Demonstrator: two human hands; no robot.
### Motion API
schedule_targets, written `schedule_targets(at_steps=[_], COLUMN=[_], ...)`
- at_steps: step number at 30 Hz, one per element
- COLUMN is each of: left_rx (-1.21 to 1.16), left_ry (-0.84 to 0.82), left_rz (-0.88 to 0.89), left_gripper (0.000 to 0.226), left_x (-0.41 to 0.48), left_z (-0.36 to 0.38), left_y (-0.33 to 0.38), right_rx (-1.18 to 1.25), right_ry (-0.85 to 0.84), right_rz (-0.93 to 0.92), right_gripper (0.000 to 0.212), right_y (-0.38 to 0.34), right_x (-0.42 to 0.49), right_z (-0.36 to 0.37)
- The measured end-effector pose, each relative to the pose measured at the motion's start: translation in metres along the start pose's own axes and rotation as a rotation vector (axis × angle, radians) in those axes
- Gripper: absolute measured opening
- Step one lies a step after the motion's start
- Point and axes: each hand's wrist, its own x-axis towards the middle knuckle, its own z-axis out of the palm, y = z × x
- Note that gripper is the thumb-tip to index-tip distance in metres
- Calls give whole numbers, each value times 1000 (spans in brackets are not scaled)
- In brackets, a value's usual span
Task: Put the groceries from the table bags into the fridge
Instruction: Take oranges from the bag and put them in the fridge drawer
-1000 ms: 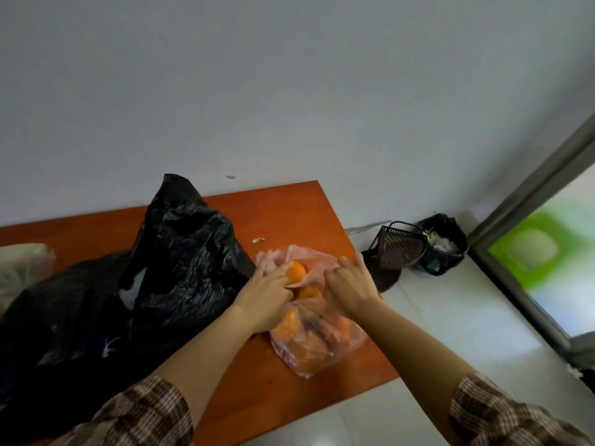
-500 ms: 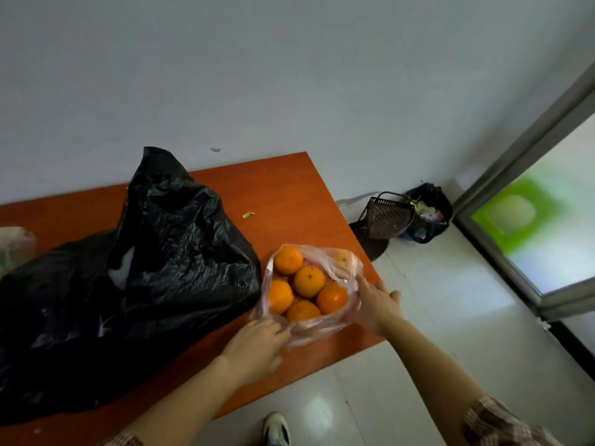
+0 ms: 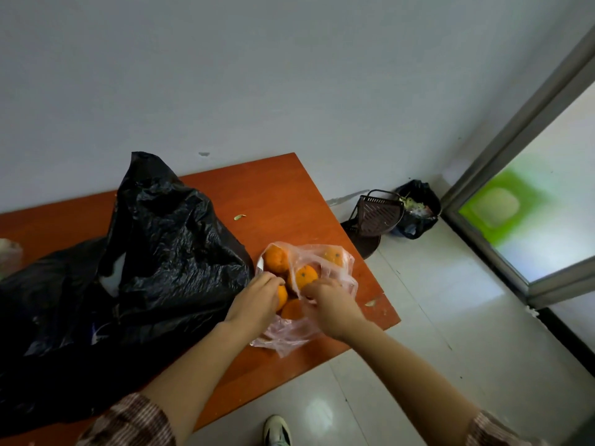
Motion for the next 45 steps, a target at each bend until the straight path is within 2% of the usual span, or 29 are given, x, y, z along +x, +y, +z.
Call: schedule_targets(at_steps=[2,5,8,10,11,13,14,17,23,29,32,38,42,43,45], left_rx=[108,145,191,231,238,258,273,309,398,266,286,251,126,101,63], left_ry=[-128,-207,-299,-284,-269,-251,-248,-210,-107,12,44,88,148,164,210], left_rz=[-18,-73,-79,-70,-67,-61,-57,-40,-4,-54,-53,-76,-91,-99,-96], left_gripper=[45,50,62,63,63,63,63,64,66,67,69,65,62,62,67], left_x=[9,17,19,17,16,13,12,8,3,-7,-19,-32,-37,-39,-39], left_z=[4,1,-1,0,2,5,6,8,10,10,10,11,-1,-6,-19], left_y=[-4,-4,-6,-6,-6,-7,-8,-10,-12,-15,-15,-17,-11,-7,2], right_rx=[-78,-170,-177,-187,-192,-253,-282,-310,-433,-310,-170,-98,139,190,252], right_ry=[-69,-94,9,128,137,69,30,-15,-106,-141,-19,55,189,244,343], right_rz=[63,146,145,81,20,-103,-103,84,191,279,350,478,482,455,406], right_gripper=[21,36,53,49,45,40,39,43,47,70,71,67,106,107,93], right_y=[-5,-10,-17,-20,-21,-21,-22,-27,-40,-34,-34,-35,-37,-39,-43], right_x=[5,7,4,-2,-5,-11,-12,-10,-4,-12,-21,-25,-41,-48,-66], right_z=[17,28,28,28,28,33,36,40,50,54,60,73,58,53,40])
